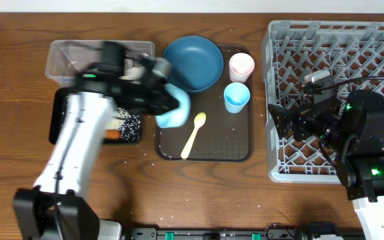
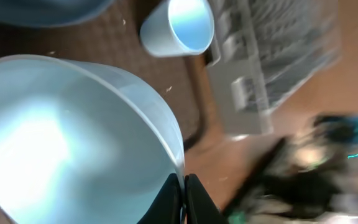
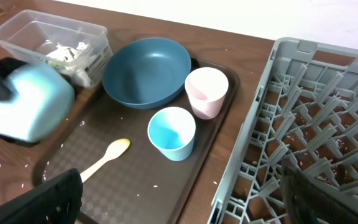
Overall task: Sort waste into correct bins and load items into the dishwasher rack
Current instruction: 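Carry the emptied bowl with the left gripper back onto the brown tray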
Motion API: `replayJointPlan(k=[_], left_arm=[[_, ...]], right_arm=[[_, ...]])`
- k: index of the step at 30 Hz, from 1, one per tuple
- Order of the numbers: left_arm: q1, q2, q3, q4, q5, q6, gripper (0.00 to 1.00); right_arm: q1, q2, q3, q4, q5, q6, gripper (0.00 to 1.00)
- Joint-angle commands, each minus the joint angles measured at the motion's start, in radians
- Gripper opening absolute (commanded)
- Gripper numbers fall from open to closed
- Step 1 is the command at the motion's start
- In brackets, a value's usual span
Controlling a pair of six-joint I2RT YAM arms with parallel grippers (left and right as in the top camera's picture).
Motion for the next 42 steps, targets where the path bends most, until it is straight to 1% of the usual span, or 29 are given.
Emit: replayJointPlan(k=[1,4,6,10,15,21,30,32,35,37,38,39,41,42], left_arm=[[-0.193,0.026,-0.002,0.042,-0.374,-0.042,0.06],[-0.354,0.074,-0.002,0.082,-0.543,-0.043,0.06],[-0.443,0.115,-0.002,0.103,-0.629,-0.049,0.06],[-0.558,0.206,-0.002,0.157,-0.724,-0.054,0.06],[-0.632,0.293,-0.002,0.207,-0.735,-0.054,0.06],[-0.671,0.298,-0.001,0.219,-0.734,-0.079,0.06],[-0.719,0.298,0.010,0.198,-0.734,-0.095,0.06],[-0.728,0.293,0.021,0.180,-0.734,-0.095,0.07],[-0.729,0.275,0.037,0.150,-0.734,-0.095,0.12],[-0.726,0.251,0.040,0.141,-0.735,-0.098,0.17],[-0.724,0.239,0.040,0.141,-0.735,-0.100,0.27],[-0.721,0.224,0.040,0.141,-0.735,-0.106,0.32],[-0.713,0.201,0.040,0.142,-0.735,-0.106,0.41],[-0.709,0.193,0.040,0.142,-0.735,-0.106,0.43]], right_arm=[[-0.014,0.000,0.021,0.002,-0.004,0.009,0.99],[-0.014,0.000,0.021,-0.002,-0.004,0.009,0.99],[-0.014,0.000,0.021,-0.005,-0.004,0.008,0.99],[-0.014,0.000,0.021,-0.006,-0.004,0.008,0.99],[-0.014,0.000,0.021,-0.010,-0.004,0.008,0.99],[-0.014,0.000,0.021,-0.008,-0.003,0.008,0.99],[-0.014,0.000,0.021,-0.007,-0.001,0.008,0.99],[-0.014,0.000,0.020,-0.007,0.008,0.008,0.99],[-0.014,0.000,0.020,-0.008,0.019,0.008,0.99],[-0.014,0.000,0.021,-0.007,0.019,0.008,0.99],[-0.014,0.000,0.020,-0.007,0.019,0.008,0.99],[-0.014,0.000,0.021,-0.006,0.019,0.008,0.99],[-0.014,0.000,0.021,-0.006,0.019,0.008,0.99],[-0.014,0.000,0.021,-0.006,0.019,0.008,0.99]])
